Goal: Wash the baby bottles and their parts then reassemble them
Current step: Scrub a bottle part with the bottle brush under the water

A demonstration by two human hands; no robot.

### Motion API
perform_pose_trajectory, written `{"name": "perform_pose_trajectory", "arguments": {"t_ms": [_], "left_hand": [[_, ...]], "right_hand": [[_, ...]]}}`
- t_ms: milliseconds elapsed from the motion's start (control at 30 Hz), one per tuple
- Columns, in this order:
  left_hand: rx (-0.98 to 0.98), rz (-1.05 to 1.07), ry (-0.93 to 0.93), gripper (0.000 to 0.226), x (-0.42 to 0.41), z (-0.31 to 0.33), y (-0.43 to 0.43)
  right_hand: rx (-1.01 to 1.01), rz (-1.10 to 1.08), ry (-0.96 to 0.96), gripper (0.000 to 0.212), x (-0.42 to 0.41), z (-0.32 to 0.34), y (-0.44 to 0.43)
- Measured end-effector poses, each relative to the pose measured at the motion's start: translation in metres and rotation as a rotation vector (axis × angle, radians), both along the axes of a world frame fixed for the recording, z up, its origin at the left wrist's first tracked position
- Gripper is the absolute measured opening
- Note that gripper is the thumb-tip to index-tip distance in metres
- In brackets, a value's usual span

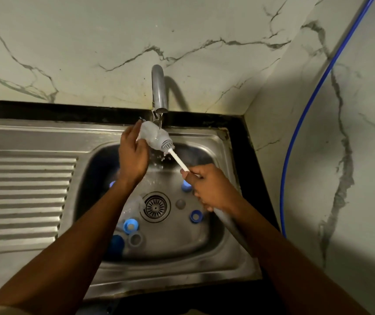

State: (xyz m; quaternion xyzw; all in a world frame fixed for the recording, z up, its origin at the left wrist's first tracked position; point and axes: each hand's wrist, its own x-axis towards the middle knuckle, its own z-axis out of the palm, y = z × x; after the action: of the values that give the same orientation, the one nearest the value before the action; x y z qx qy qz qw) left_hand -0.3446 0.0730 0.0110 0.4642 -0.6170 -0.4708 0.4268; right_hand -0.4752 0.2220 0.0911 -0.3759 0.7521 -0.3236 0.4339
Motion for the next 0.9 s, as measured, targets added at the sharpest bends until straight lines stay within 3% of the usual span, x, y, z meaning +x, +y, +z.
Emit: {"name": "perform_pose_trajectory", "arguments": {"t_ms": [67, 133, 233, 300, 333, 367, 433, 467, 500, 533, 633, 767, 833, 900], "left_hand": [[-0.300, -0.154, -0.250, 0.077, 0.012, -0.018, -0.003], [-0.441, -0.230, -0.445, 0.094, 0.014, -0.027, -0.008], [-0.511, -0.172, -0.554, 0.095, 0.010, -0.020, -0.019], [-0.597, -0.182, -0.565, 0.085, 0.010, -0.013, -0.032], [-0.651, -0.215, -0.583, 0.079, 0.011, -0.010, -0.039], [-0.699, -0.271, -0.599, 0.074, 0.012, -0.008, -0.046], [-0.707, -0.426, -0.639, 0.066, 0.014, -0.001, -0.055], [-0.645, -0.487, -0.636, 0.061, 0.014, 0.002, -0.057], [-0.541, -0.515, -0.608, 0.057, 0.014, 0.004, -0.057], [-0.396, -0.495, -0.560, 0.055, 0.014, 0.006, -0.056], [0.088, -0.365, -0.287, 0.053, 0.017, 0.003, -0.053], [0.306, -0.400, 0.018, 0.040, 0.014, -0.006, -0.036], [0.376, -0.406, 0.149, 0.038, 0.006, -0.007, -0.020], [0.419, -0.387, 0.185, 0.043, -0.002, -0.007, -0.008]], "right_hand": [[0.104, -0.057, -0.336, 0.023, -0.004, 0.011, -0.003], [0.190, -0.056, -0.518, 0.025, -0.005, 0.019, -0.007], [0.244, -0.016, -0.681, 0.027, -0.001, 0.030, -0.011], [0.225, 0.019, -0.631, 0.024, 0.000, 0.035, -0.011], [0.184, 0.057, -0.486, 0.024, 0.000, 0.035, -0.010], [0.133, 0.140, -0.223, 0.024, -0.001, 0.035, -0.010], [0.090, 0.420, 0.520, 0.024, -0.008, 0.032, -0.010], [0.098, 0.513, 0.787, 0.022, -0.010, 0.032, -0.010], [0.102, 0.535, 0.901, 0.020, -0.012, 0.031, -0.009], [0.092, 0.521, 0.895, 0.018, -0.015, 0.032, -0.008], [-0.040, 0.312, 0.525, 0.027, -0.021, 0.028, -0.004], [0.079, -0.188, -0.497, 0.020, 0.000, 0.021, -0.001], [0.097, -0.227, -0.664, 0.021, 0.017, 0.020, -0.005], [0.075, -0.277, -0.682, 0.020, 0.029, 0.025, -0.014]]}}
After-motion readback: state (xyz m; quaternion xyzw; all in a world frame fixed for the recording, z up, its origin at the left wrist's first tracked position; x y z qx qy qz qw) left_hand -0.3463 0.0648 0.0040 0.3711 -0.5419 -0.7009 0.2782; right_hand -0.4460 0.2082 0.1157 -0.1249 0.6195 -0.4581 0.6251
